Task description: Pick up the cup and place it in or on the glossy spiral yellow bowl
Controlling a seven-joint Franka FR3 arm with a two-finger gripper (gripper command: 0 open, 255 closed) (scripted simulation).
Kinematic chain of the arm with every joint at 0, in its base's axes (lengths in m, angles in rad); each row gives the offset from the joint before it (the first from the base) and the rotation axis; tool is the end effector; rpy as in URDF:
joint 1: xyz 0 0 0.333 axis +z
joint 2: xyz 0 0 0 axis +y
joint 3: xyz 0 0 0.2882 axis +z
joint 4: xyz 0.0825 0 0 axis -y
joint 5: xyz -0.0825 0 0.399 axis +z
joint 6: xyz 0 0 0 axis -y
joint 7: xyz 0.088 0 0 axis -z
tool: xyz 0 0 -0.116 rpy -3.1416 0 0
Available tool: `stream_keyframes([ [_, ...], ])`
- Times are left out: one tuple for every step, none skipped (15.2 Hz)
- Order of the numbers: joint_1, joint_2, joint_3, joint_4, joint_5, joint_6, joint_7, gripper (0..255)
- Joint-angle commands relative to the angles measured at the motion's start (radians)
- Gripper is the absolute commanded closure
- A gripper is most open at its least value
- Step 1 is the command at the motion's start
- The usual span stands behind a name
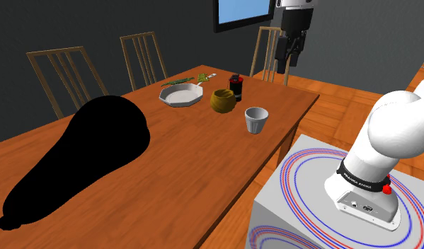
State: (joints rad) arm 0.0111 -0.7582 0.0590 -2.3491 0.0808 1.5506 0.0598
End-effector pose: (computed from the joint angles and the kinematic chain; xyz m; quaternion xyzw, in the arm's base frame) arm 0.3443 0.0371 0.5535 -0.9996 0.0034 0.0217 0.0189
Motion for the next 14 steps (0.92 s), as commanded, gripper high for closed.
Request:
stream_keyframes([
  [0.0, 0.0, 0.0, 0.0, 0.0, 0.0, 0.0, 0],
  [-0.004, 0.011, -0.012, -0.023, 0.002, 0.032, -0.01, 0],
  [-0.009, 0.023, -0.025, -0.044, 0.004, 0.064, -0.02, 0],
  [-0.013, 0.037, -0.037, -0.065, 0.007, 0.097, -0.031, 0],
  [-0.017, 0.052, -0.049, -0.084, 0.01, 0.13, -0.042, 0],
  [-0.021, 0.07, -0.061, -0.102, 0.013, 0.163, -0.053, 0],
  [-0.024, 0.088, -0.073, -0.118, 0.017, 0.196, -0.065, 0],
  [-0.028, 0.109, -0.086, -0.134, 0.022, 0.229, -0.077, 0],
  [-0.031, 0.131, -0.098, -0.148, 0.026, 0.262, -0.089, 0],
  [-0.033, 0.155, -0.11, -0.16, 0.032, 0.296, -0.102, 0],
  [-0.036, 0.181, -0.122, -0.171, 0.039, 0.329, -0.116, 0],
  [-0.037, 0.208, -0.134, -0.181, 0.046, 0.362, -0.13, 0],
  [-0.039, 0.237, -0.146, -0.189, 0.054, 0.396, -0.145, 0],
  [-0.04, 0.267, -0.159, -0.195, 0.064, 0.428, -0.161, 0],
])
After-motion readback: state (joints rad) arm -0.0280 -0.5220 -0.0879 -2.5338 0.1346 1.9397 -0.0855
